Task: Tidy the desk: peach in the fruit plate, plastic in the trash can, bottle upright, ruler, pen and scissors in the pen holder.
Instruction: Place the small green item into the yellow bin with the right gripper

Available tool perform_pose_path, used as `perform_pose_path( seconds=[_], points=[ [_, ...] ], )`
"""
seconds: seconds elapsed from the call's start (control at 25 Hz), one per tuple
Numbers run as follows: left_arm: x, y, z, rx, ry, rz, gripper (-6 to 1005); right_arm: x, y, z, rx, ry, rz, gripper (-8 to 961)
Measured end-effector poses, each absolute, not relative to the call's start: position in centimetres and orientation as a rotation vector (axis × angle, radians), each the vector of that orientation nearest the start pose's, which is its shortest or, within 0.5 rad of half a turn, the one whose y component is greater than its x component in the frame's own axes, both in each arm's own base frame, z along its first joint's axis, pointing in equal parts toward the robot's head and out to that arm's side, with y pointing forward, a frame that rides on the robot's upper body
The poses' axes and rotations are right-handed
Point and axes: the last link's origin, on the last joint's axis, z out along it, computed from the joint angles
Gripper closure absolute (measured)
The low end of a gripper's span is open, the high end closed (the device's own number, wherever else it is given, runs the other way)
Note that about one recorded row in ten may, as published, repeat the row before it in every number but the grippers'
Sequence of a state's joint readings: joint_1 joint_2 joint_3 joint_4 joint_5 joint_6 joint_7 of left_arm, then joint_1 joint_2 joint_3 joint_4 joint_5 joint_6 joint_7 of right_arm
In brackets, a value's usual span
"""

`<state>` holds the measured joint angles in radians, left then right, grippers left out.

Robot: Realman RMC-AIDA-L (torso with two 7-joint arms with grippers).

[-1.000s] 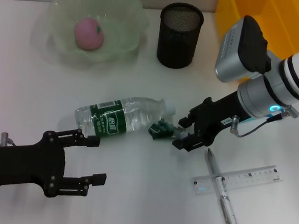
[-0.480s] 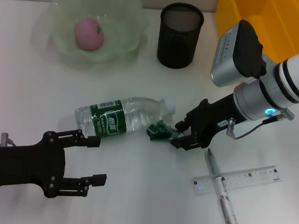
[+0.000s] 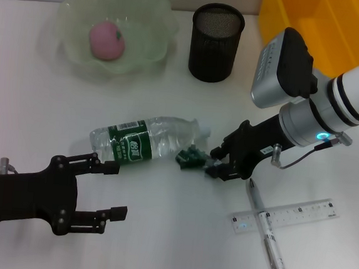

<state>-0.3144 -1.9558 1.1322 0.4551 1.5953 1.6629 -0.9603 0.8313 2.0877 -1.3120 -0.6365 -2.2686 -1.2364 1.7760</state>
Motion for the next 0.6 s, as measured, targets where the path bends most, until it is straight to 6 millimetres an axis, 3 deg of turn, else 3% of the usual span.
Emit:
perform_pose_path(
  seconds=[0.08,0.32,0.48,0.6],
  points=[
    [-30.7,24.3,-1.0,-2.84,-0.356,-0.831,256,19.6,37.2,-8.4,-3.044,0.373,-0.25,513],
    [-30.7,24.4,-0.9,-2.838,-0.354,-0.829,259,19.4,37.1,-7.9,-3.048,0.369,-0.233,691],
    [-30.7,24.4,-0.8,-2.837,-0.352,-0.829,261,18.7,36.3,-6.2,-3.089,0.382,-0.209,785],
    [-30.7,24.4,-0.8,-2.837,-0.352,-0.829,262,18.6,35.9,-5.1,-3.093,0.386,-0.208,804]
  ],
)
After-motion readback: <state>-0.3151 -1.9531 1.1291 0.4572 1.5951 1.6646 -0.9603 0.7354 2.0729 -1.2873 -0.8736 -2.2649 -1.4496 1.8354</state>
